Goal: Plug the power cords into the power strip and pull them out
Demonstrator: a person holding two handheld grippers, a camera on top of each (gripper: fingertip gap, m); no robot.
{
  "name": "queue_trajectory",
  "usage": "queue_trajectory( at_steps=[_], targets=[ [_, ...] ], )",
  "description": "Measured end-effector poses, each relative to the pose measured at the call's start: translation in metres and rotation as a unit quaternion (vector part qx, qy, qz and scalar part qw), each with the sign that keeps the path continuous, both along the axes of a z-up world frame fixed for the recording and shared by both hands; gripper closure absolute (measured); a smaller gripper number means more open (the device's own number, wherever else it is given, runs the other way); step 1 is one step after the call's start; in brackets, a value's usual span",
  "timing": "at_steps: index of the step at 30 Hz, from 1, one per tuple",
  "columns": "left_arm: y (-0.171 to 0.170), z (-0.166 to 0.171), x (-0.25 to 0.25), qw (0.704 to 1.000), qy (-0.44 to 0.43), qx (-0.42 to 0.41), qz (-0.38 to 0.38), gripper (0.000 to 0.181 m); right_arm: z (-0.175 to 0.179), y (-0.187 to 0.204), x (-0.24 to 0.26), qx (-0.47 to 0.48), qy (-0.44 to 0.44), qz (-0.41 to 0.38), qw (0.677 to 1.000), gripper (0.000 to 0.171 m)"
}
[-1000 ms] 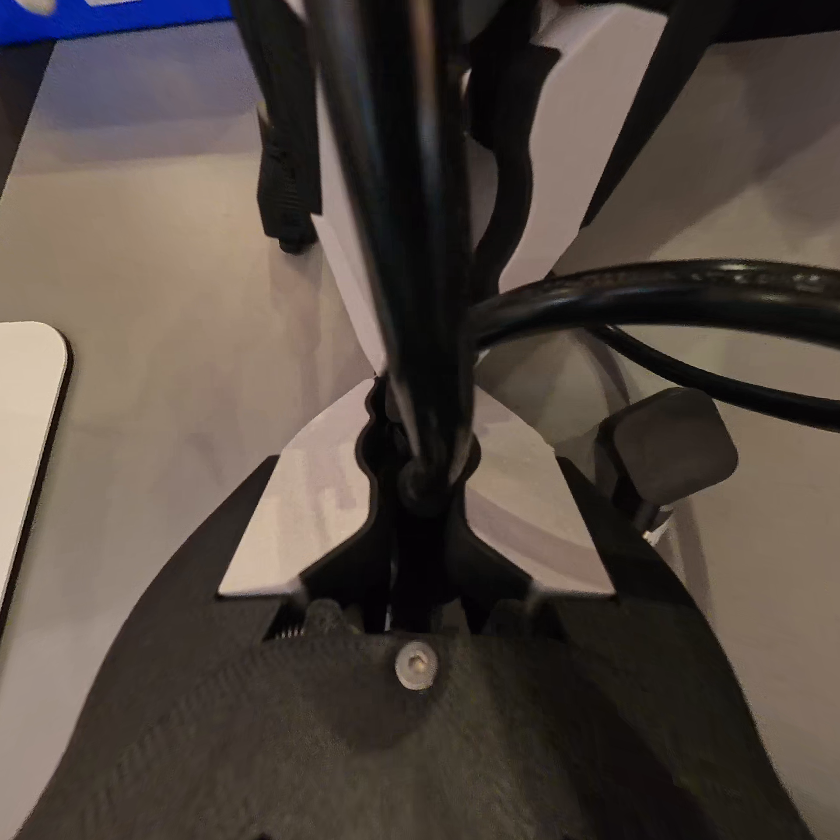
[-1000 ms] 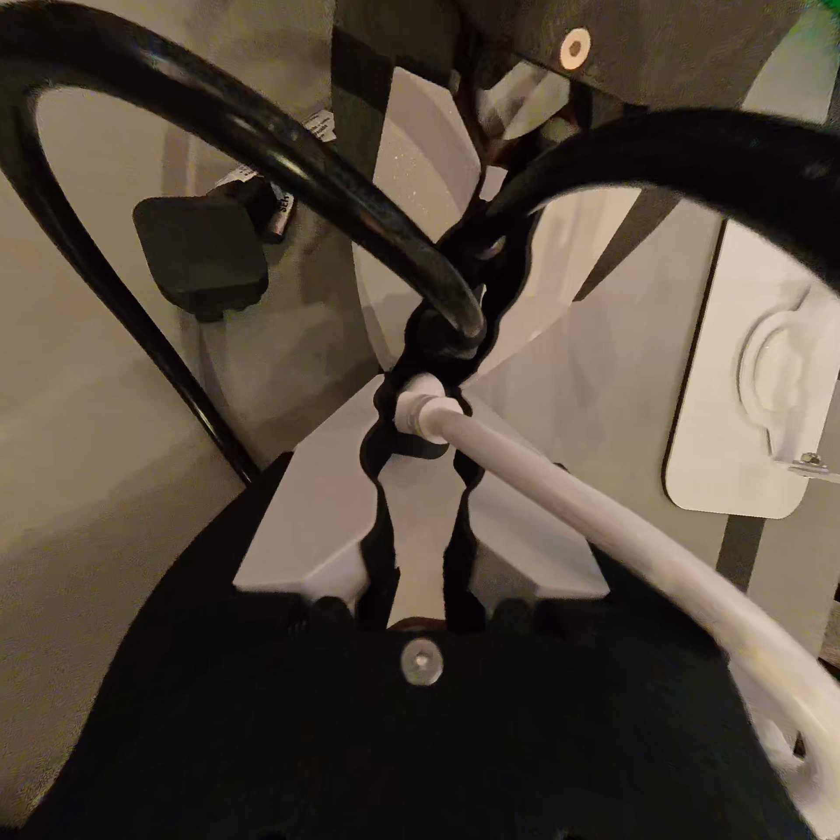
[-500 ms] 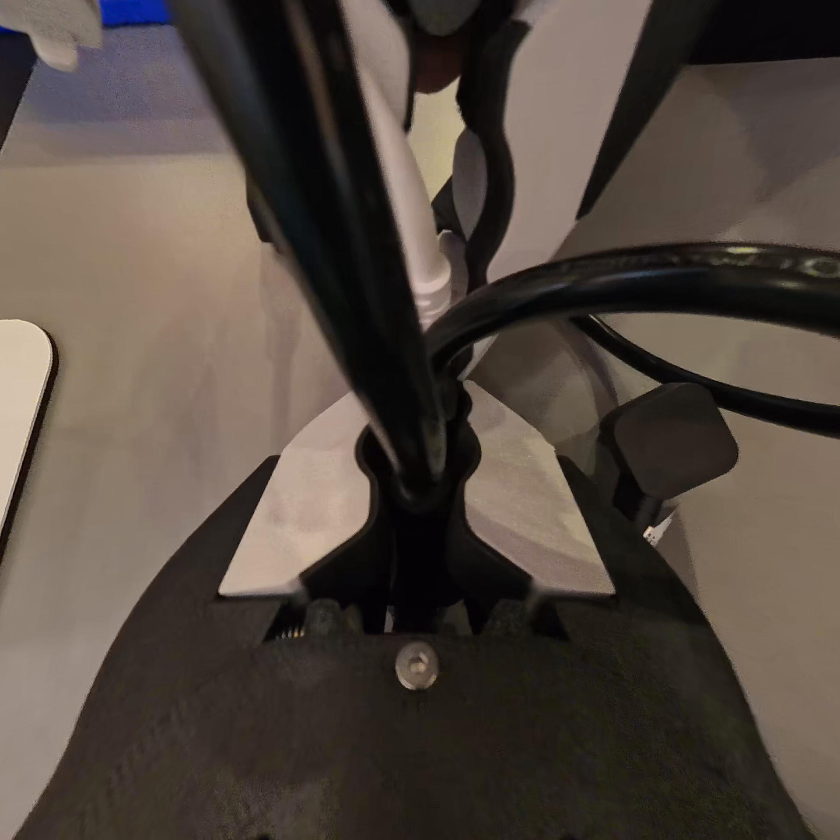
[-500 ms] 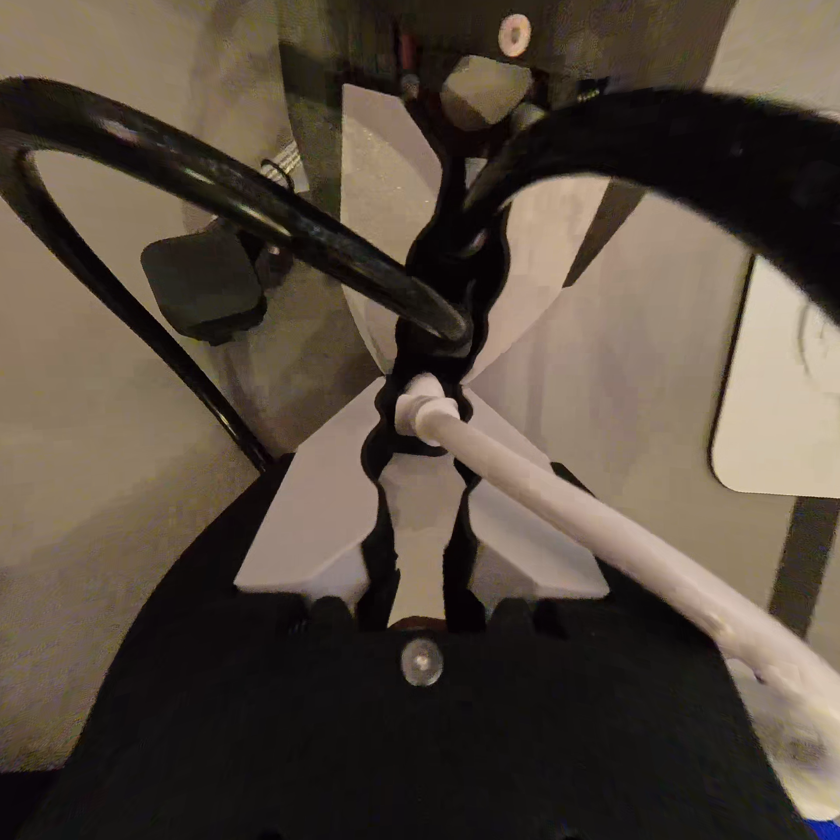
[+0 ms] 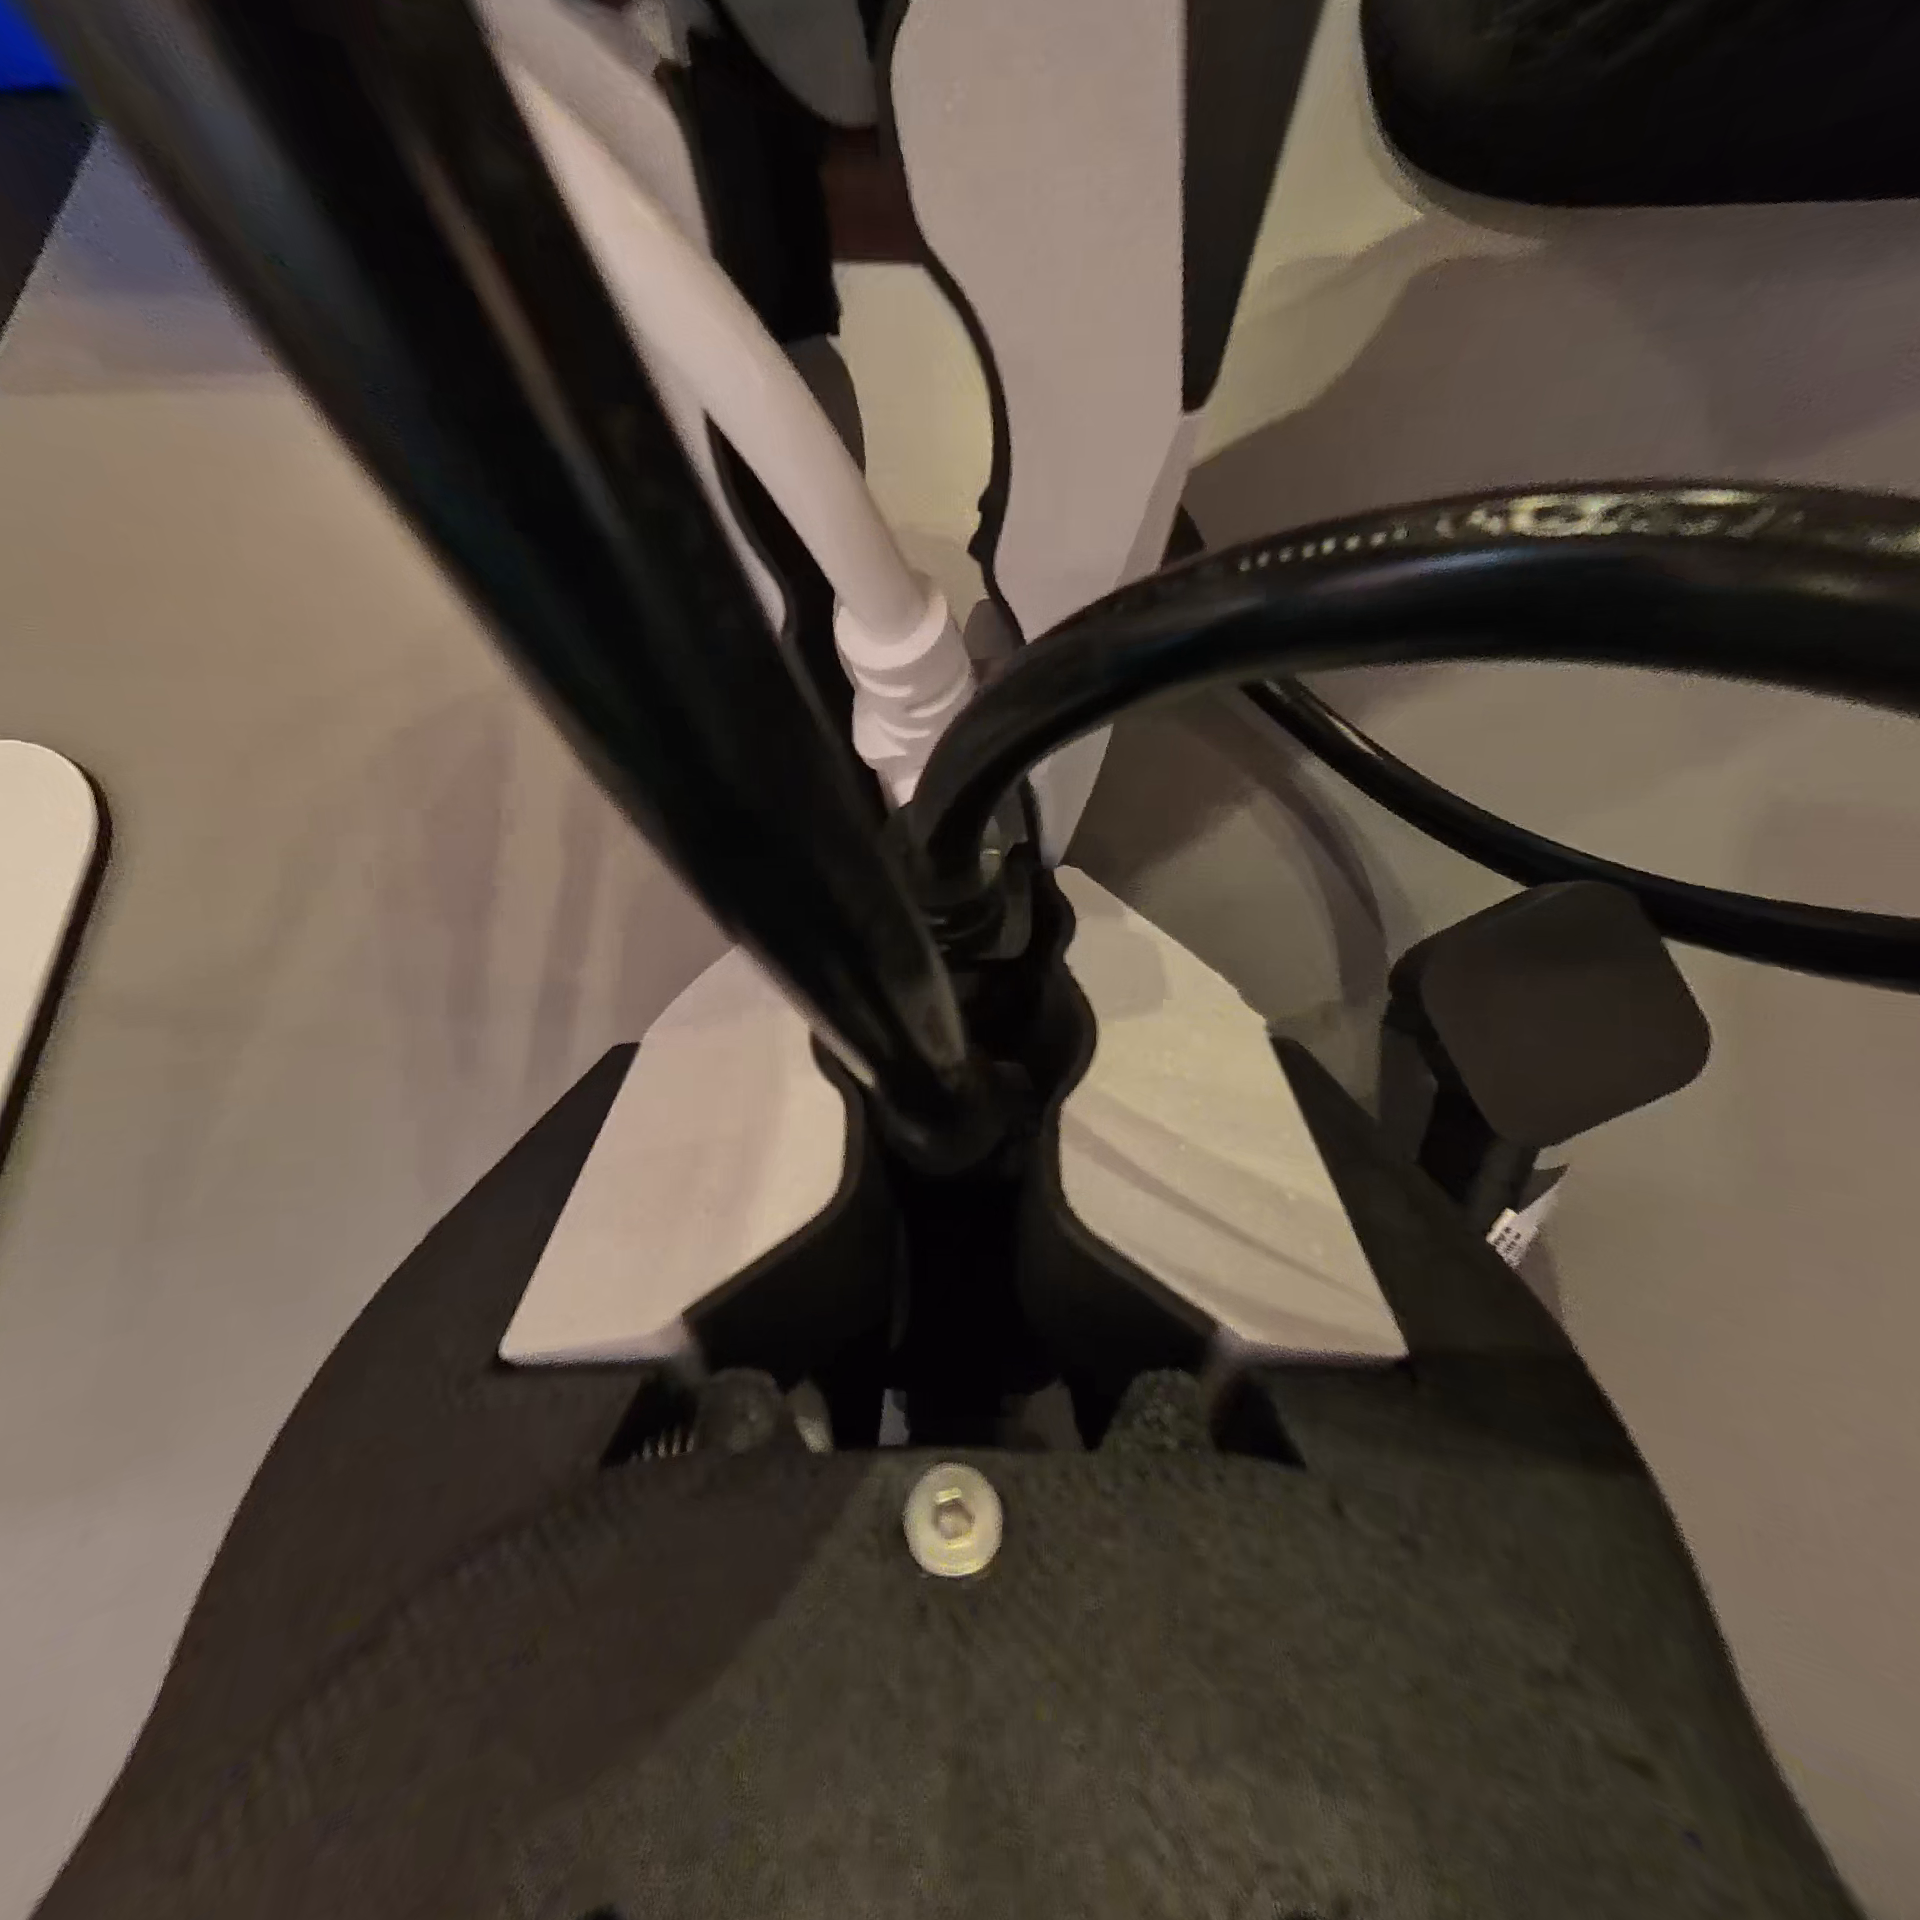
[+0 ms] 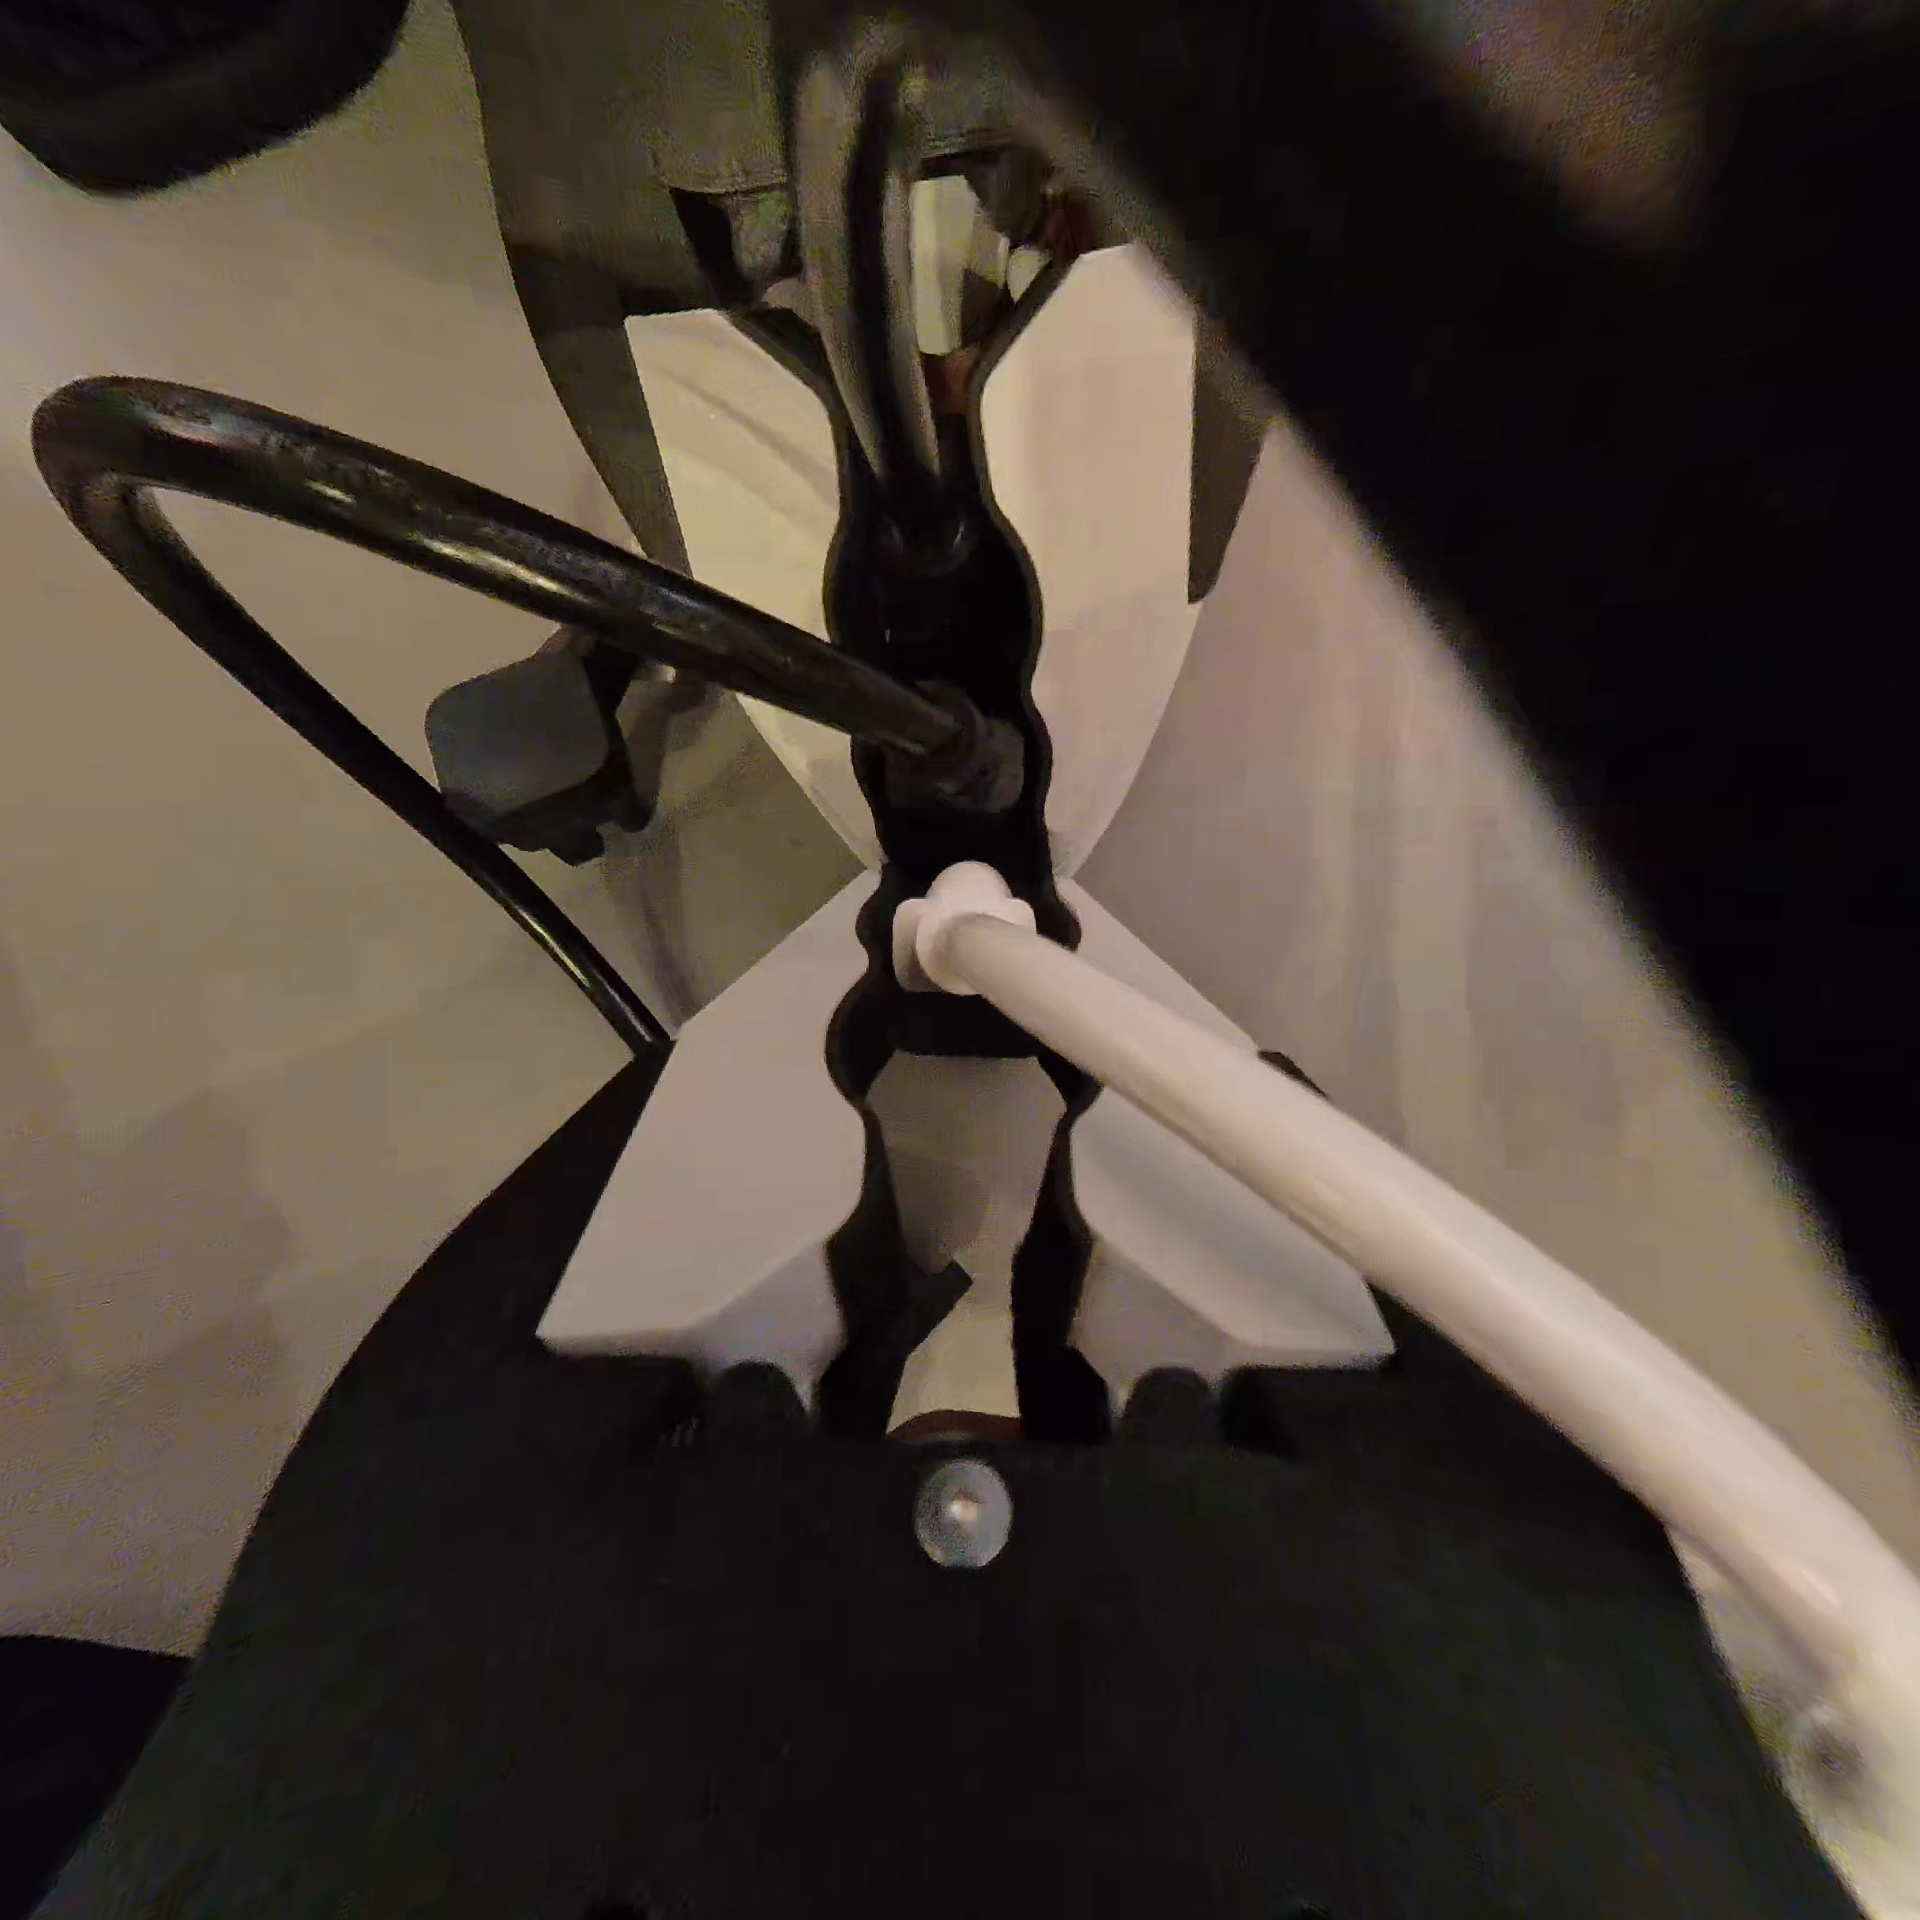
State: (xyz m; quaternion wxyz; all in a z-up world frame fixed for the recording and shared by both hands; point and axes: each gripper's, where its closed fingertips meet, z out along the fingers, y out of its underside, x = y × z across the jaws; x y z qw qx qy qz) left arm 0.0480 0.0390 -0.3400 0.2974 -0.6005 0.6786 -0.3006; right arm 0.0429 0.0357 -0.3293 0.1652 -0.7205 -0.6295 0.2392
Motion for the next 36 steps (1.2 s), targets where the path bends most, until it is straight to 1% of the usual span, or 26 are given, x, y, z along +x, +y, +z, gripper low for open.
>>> queue_trajectory(
  at_steps=[4, 6, 8, 9, 10, 13, 16, 18, 19, 21, 24, 27, 30, 32, 34, 36],
  targets=[
    [-0.003, 0.0, 0.0, 1.0, 0.001, 0.011, -0.015, 0.153, -0.001, -0.005, 0.003, 0.133, -0.097, 0.035, 0.986, 0.15],
    [-0.005, 0.001, 0.0, 1.0, 0.001, 0.019, -0.019, 0.153, 0.0, -0.006, 0.004, 0.185, -0.116, 0.037, 0.975, 0.149],
    [-0.007, 0.001, 0.0, 0.999, 0.001, 0.027, -0.026, 0.153, 0.001, -0.007, 0.004, 0.211, -0.115, 0.035, 0.97, 0.149],
    [-0.008, 0.001, 0.0, 0.999, 0.0, 0.027, -0.03, 0.153, 0.001, -0.008, 0.004, 0.208, -0.112, 0.036, 0.971, 0.149],
    [-0.008, 0.001, 0.0, 0.999, 0.004, 0.03, -0.034, 0.153, 0.0, -0.009, 0.004, 0.185, -0.105, 0.03, 0.977, 0.149],
    [-0.009, 0.0, 0.001, 0.999, 0.003, 0.012, -0.03, 0.153, 0.0, -0.008, 0.002, 0.067, -0.039, 0.003, 0.997, 0.15],
    [-0.006, 0.0, 0.002, 1.0, 0.002, -0.001, -0.016, 0.153, 0.001, -0.003, 0.003, -0.021, 0.015, -0.009, 1.0, 0.149],
    [-0.002, 0.0, 0.002, 1.0, -0.001, -0.001, -0.007, 0.153, 0.001, 0.001, 0.003, -0.032, 0.021, -0.012, 0.999, 0.149],
    [-0.001, 0.0, 0.003, 1.0, -0.001, 0.0, -0.006, 0.153, 0.001, 0.003, 0.004, -0.009, -0.001, -0.009, 1.0, 0.15],
    [-0.001, 0.0, 0.003, 1.0, 0.0, 0.004, -0.011, 0.153, -0.001, -0.001, 0.007, 0.076, -0.081, 0.022, 0.994, 0.15],
    [-0.004, 0.001, 0.003, 1.0, -0.002, 0.013, -0.02, 0.153, 0.0, -0.003, 0.008, 0.157, -0.139, 0.03, 0.977, 0.15],
    [-0.007, 0.001, 0.003, 0.999, -0.001, 0.023, -0.031, 0.153, 0.0, -0.005, 0.008, 0.209, -0.137, 0.02, 0.968, 0.149],
    [-0.008, 0.001, 0.003, 0.999, 0.0, 0.029, -0.036, 0.153, 0.001, -0.006, 0.008, 0.221, -0.133, 0.018, 0.966, 0.149],
    [-0.009, 0.001, 0.004, 0.999, -0.004, 0.025, -0.038, 0.153, 0.001, -0.008, 0.008, 0.168, -0.11, 0.013, 0.98, 0.151],
    [-0.011, 0.0, 0.004, 0.999, 0.0, 0.012, -0.036, 0.153, 0.0, -0.009, 0.007, 0.071, -0.057, -0.003, 0.996, 0.15],
    [-0.01, -0.001, 0.005, 0.999, -0.002, 0.004, -0.032, 0.153, 0.001, -0.007, 0.008, -0.002, -0.027, -0.007, 1.0, 0.149]
  ],
)
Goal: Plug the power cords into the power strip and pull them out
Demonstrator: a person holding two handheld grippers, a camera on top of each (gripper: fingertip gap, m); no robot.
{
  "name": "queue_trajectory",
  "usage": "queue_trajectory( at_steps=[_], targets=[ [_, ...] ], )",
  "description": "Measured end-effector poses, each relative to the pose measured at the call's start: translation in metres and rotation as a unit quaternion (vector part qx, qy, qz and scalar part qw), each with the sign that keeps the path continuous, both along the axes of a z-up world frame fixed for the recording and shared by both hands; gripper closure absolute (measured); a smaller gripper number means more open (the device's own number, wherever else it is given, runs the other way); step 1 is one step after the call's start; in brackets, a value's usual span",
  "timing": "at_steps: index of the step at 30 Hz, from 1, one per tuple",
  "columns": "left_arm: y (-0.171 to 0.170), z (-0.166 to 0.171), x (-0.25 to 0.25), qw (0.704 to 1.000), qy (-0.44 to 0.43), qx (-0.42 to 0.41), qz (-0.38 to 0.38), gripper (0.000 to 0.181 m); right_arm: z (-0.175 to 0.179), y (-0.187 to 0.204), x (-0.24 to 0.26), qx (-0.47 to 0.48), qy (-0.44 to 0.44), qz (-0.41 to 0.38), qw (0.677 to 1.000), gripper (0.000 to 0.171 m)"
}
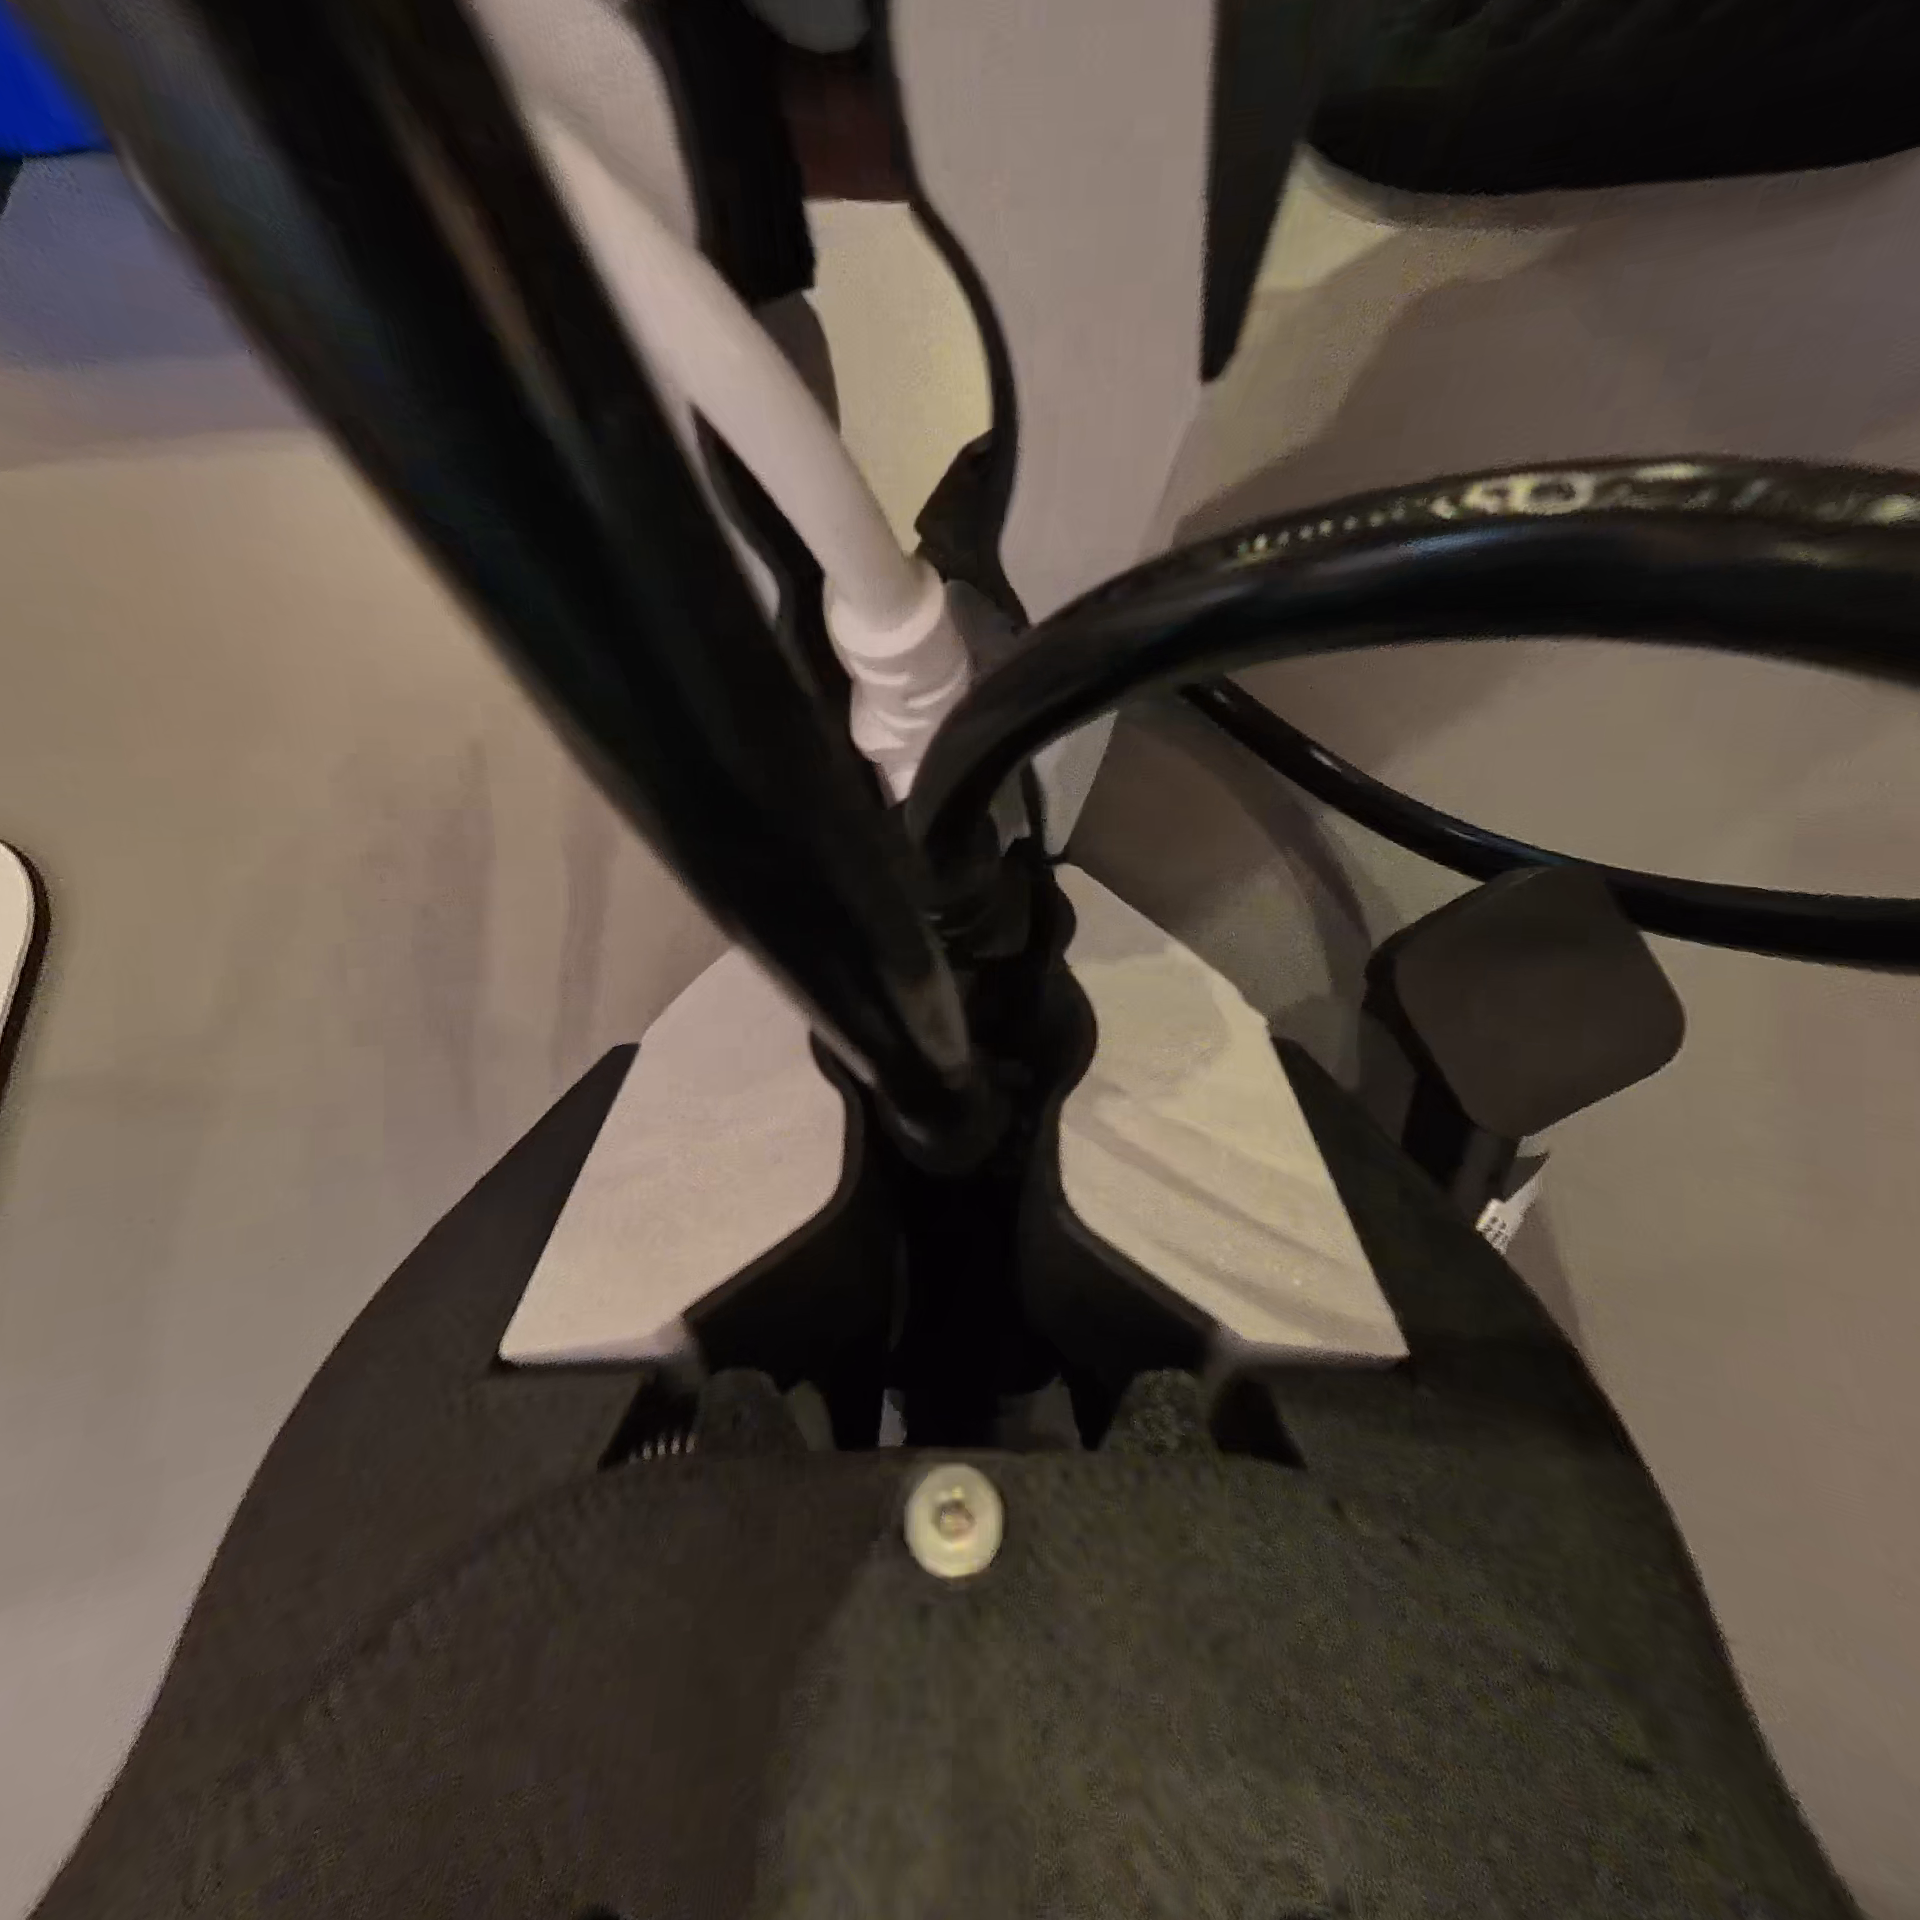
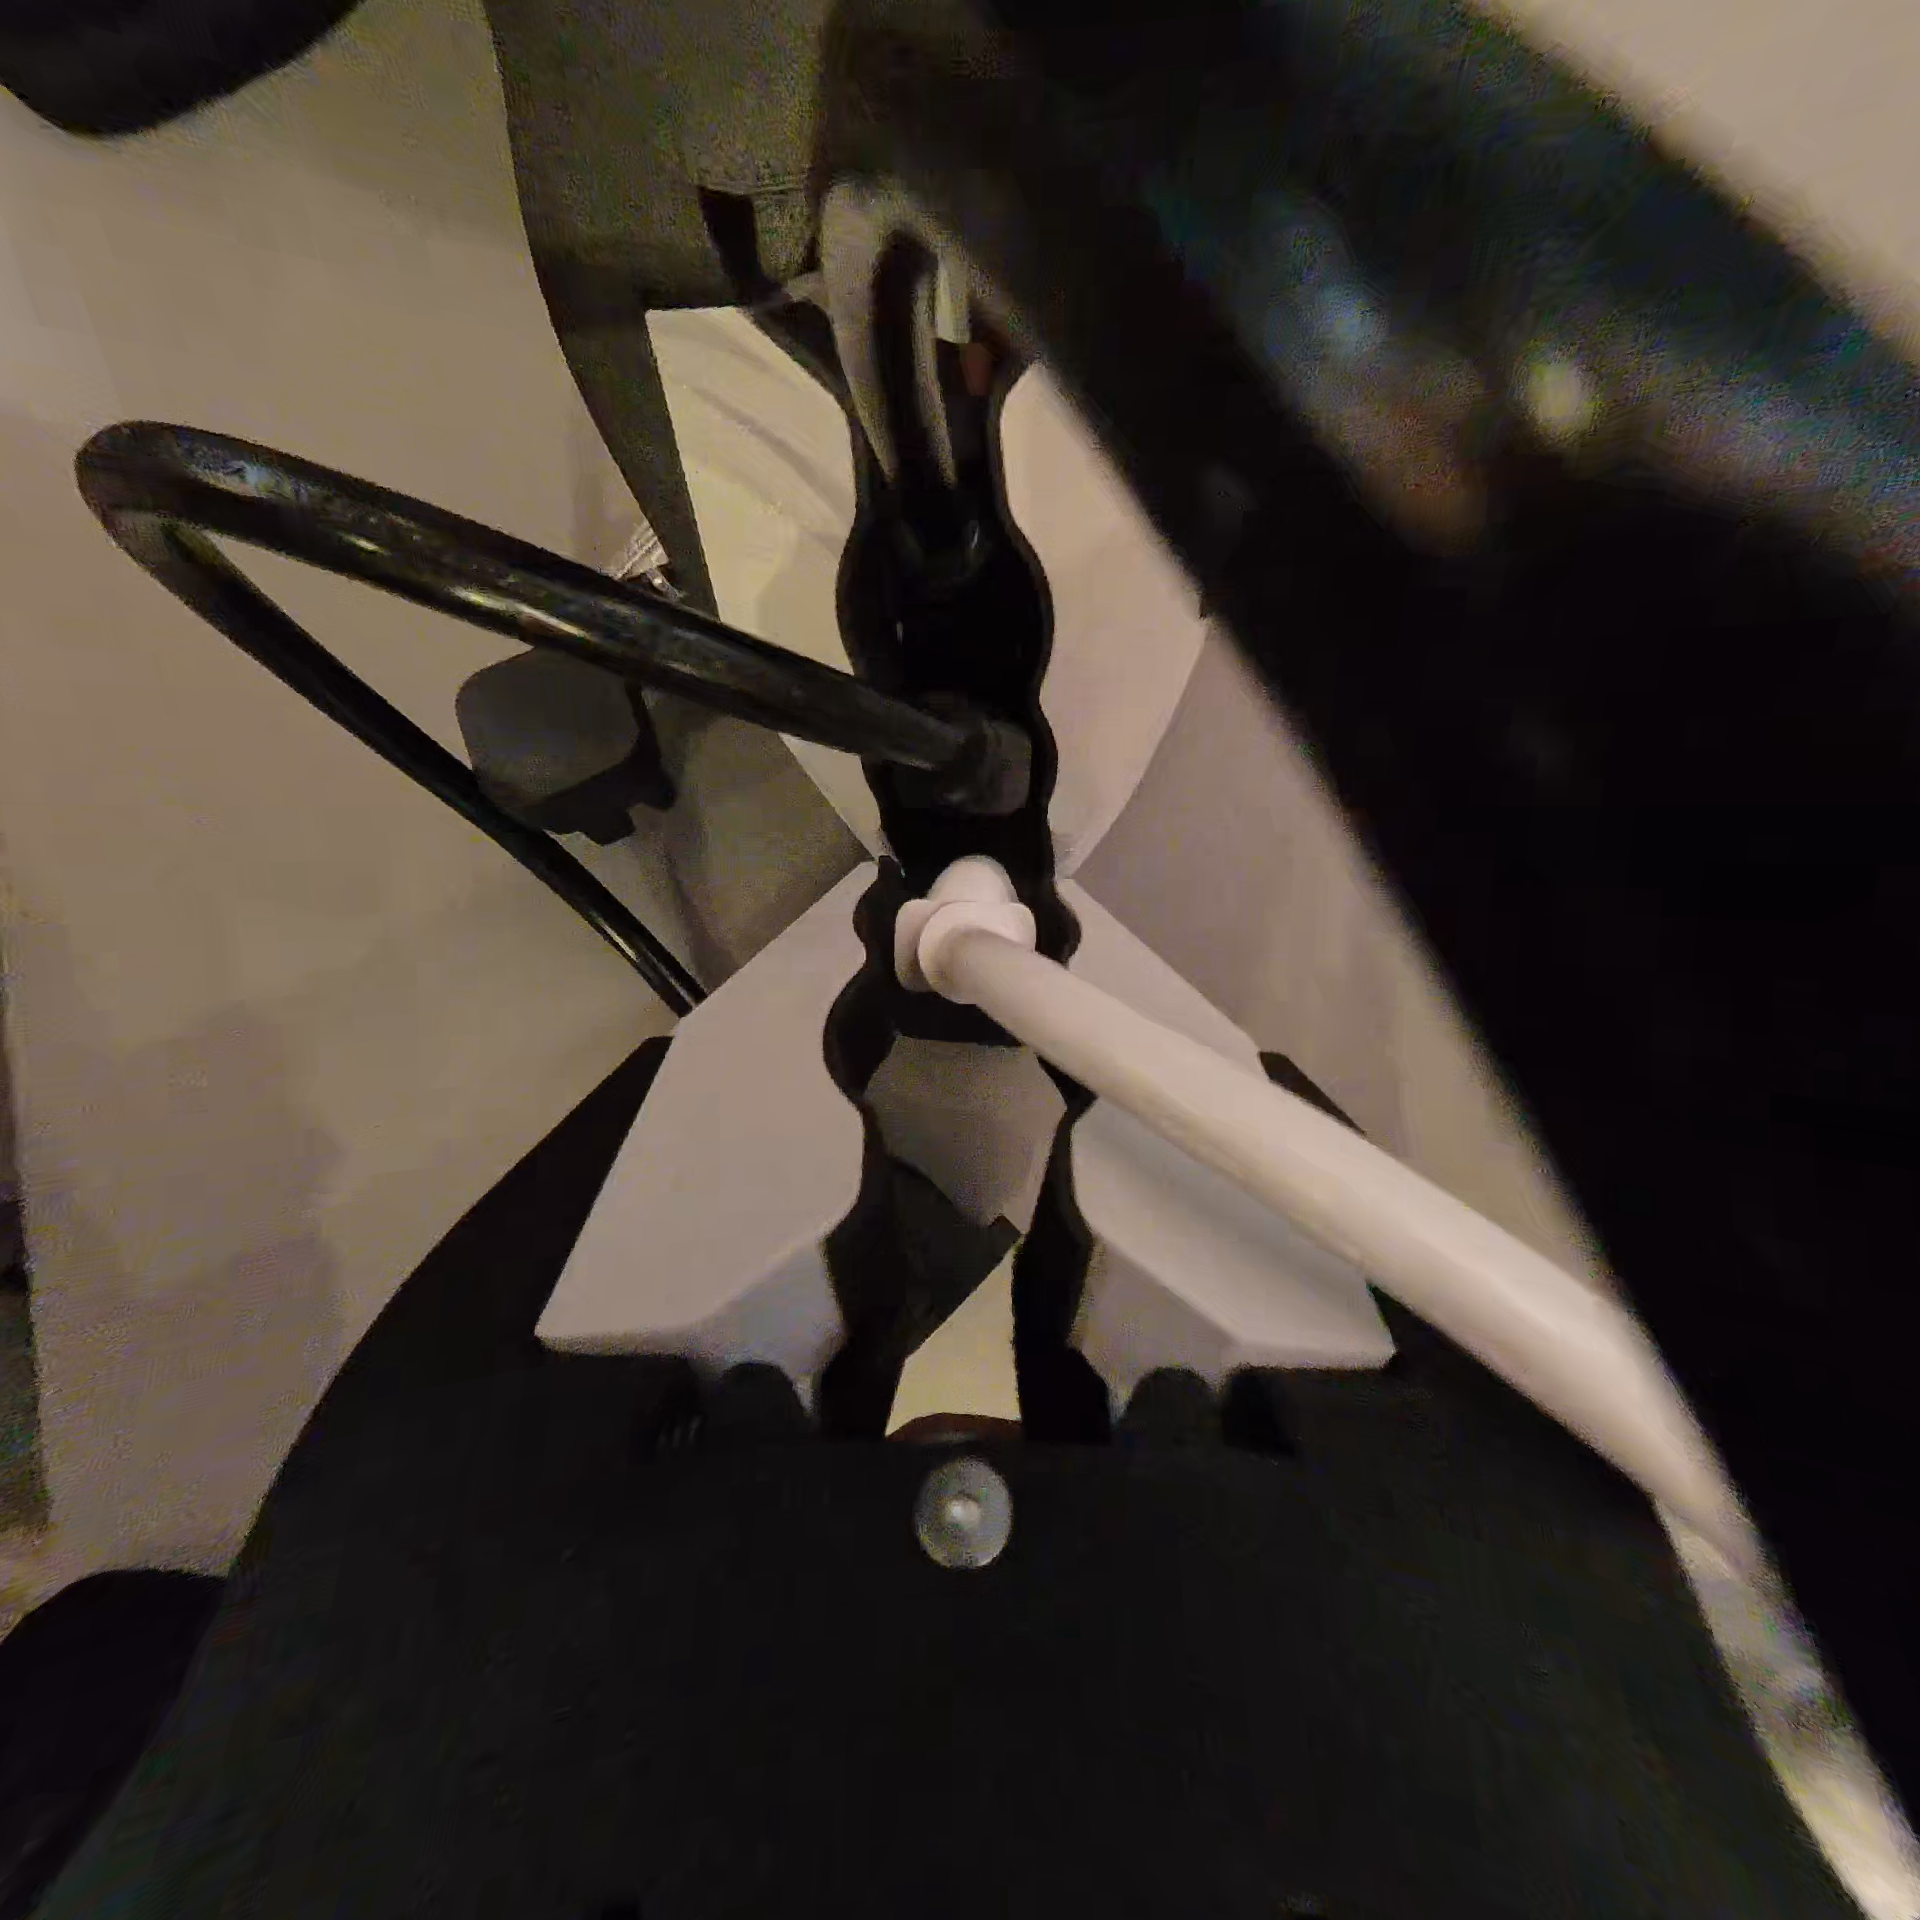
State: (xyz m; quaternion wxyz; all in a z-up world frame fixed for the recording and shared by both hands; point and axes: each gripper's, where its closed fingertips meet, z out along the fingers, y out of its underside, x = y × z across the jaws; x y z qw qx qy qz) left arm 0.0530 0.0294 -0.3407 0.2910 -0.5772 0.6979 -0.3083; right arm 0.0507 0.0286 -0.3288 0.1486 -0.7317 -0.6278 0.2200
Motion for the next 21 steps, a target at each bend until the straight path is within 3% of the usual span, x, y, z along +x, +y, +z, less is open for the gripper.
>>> queue_trajectory(
  at_steps=[2, 7, 11, 13, 17, 21],
  targets=[
    [0.003, 0.001, 0.001, 1.0, -0.005, -0.007, 0.013, 0.153, 0.001, 0.004, 0.001, -0.016, -0.009, 0.006, 1.0, 0.149],
    [0.004, 0.001, 0.001, 1.0, -0.007, 0.003, 0.008, 0.153, -0.001, 0.003, 0.005, 0.118, -0.137, 0.047, 0.982, 0.15],
    [0.0, 0.003, 0.001, 1.0, -0.012, 0.023, -0.004, 0.153, 0.002, -0.002, 0.005, 0.206, -0.185, 0.051, 0.96, 0.151],
    [-0.002, 0.002, 0.002, 1.0, -0.008, 0.024, -0.009, 0.153, 0.001, -0.004, 0.006, 0.176, -0.158, 0.041, 0.971, 0.149],
    [-0.005, 0.0, 0.004, 1.0, -0.004, 0.007, -0.008, 0.153, 0.0, -0.005, 0.006, 0.015, -0.05, 0.005, 0.999, 0.149],
    [0.004, 0.001, 0.005, 1.0, -0.009, 0.005, 0.014, 0.153, 0.001, 0.005, 0.006, 0.001, -0.033, 0.001, 0.999, 0.149]
  ],
)
